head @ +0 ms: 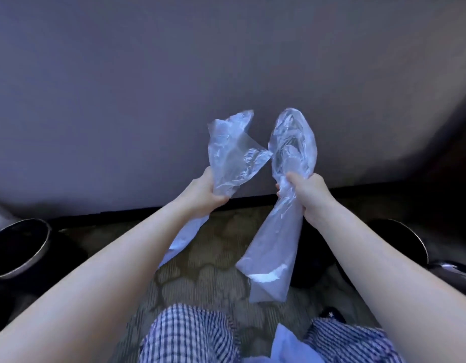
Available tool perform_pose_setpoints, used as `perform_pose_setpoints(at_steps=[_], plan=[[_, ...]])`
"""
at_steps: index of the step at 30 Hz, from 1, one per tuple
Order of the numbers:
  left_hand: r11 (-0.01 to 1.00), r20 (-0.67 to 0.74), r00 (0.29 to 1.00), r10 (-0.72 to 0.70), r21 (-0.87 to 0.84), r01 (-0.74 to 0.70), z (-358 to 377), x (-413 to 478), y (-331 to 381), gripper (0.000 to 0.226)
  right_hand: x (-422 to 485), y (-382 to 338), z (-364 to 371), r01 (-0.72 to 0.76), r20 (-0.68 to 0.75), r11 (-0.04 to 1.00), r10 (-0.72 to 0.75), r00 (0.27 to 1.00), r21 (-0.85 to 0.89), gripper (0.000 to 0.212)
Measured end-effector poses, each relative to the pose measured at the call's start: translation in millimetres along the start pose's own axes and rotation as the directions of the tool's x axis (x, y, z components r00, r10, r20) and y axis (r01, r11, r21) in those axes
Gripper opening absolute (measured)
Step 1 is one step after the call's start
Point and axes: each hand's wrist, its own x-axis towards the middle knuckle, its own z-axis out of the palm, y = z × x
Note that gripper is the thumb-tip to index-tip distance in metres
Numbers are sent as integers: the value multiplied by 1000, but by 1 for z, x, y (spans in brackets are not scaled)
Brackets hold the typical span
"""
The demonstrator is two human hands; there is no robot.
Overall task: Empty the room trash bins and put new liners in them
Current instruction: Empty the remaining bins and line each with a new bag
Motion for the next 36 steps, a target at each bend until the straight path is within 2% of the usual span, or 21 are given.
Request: perform_pose_setpoints(at_steps=[9, 17, 25, 29, 31, 34, 36], plan=[[965, 68, 964, -258, 70, 253, 100, 121, -119, 44, 142, 114, 24, -185, -29, 978, 183, 983, -95, 27], [911, 95, 906, -412, 31, 411, 175, 189, -223, 47, 227, 221, 61, -320, -11, 918, 326, 945, -235, 32], [830, 66, 828, -557, 55, 555, 224, 213, -305, 49, 248, 301, 89, -446, -17, 853, 459, 888, -272, 30], [761, -7, 766, -643, 111, 640, 241, 210, -333, 44, 250, 325, 95, -488, -22, 826, 503, 864, -282, 32], [751, -27, 758, -651, 115, 650, 247, 209, -341, 50, 250, 329, 96, -493, -23, 819, 510, 860, -294, 33], [747, 23, 753, -658, 143, 649, 251, 205, -341, 66, 251, 328, 96, -488, -23, 821, 505, 863, -296, 30], [742, 70, 747, -661, 215, 636, 247, 201, -333, 65, 248, 318, 95, -484, -17, 827, 501, 865, -284, 22]])
